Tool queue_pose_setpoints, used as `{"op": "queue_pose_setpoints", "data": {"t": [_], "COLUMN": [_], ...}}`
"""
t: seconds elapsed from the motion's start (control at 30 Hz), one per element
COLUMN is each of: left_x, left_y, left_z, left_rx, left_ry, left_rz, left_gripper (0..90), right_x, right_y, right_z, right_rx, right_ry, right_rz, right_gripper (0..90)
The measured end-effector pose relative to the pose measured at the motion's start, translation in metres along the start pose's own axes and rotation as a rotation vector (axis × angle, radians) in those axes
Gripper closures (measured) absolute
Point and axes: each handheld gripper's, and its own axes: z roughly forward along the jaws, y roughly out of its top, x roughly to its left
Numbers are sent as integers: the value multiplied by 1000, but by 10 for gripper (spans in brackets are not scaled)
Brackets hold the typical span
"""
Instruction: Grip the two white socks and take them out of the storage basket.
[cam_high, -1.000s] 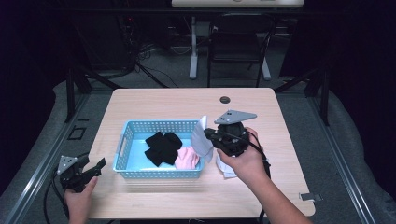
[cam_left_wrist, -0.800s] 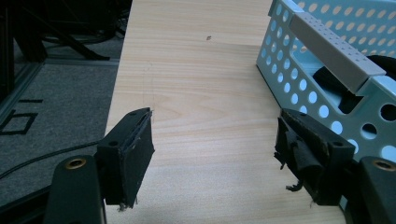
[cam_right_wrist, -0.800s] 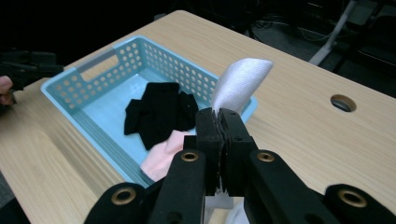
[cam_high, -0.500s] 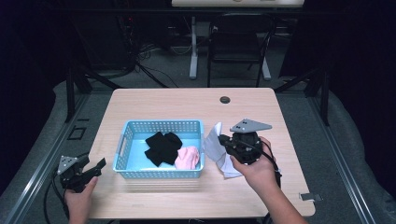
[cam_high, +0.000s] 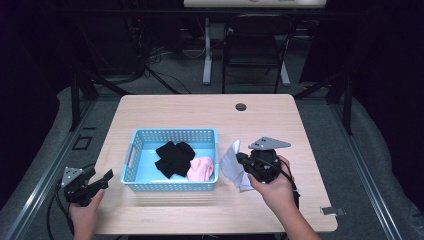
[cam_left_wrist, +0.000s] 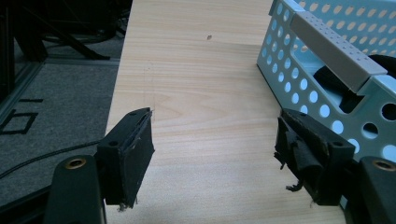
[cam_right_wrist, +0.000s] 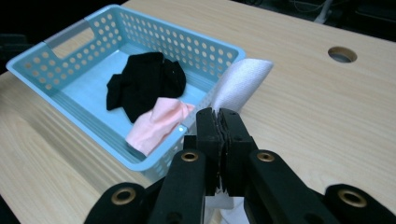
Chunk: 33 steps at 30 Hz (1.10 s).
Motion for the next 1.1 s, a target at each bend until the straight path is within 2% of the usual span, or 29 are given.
{"op": "queue_pose_setpoints", "data": {"t": [0.27,0.53,0.67,0.8,0.87,0.9,1.1], "left_x": [0,0,0,0,0,0,0], "left_y": [0,0,0,0,0,0,0], "left_z": [0,0,0,0,0,0,0], "left_rx": [0,0,0,1,1,1,1], "left_ry": [0,1,1,1,1,1,2], "left_rz": [-1,-3,-3,-1,-1,-2,-2], "left_gripper": [275,275,275,275,275,275,275], "right_x": [-14,-34,-47,-58,-62,-66,-70], "right_y": [-21,-42,-54,-65,-68,-71,-73], "right_z": [11,19,22,24,24,24,23], "right_rx": [25,55,71,84,94,96,71], "right_ry": [-21,-99,-142,-159,-166,-173,-181], "right_rz": [63,91,133,174,190,204,213], "right_gripper": [878,877,874,856,825,765,588]}}
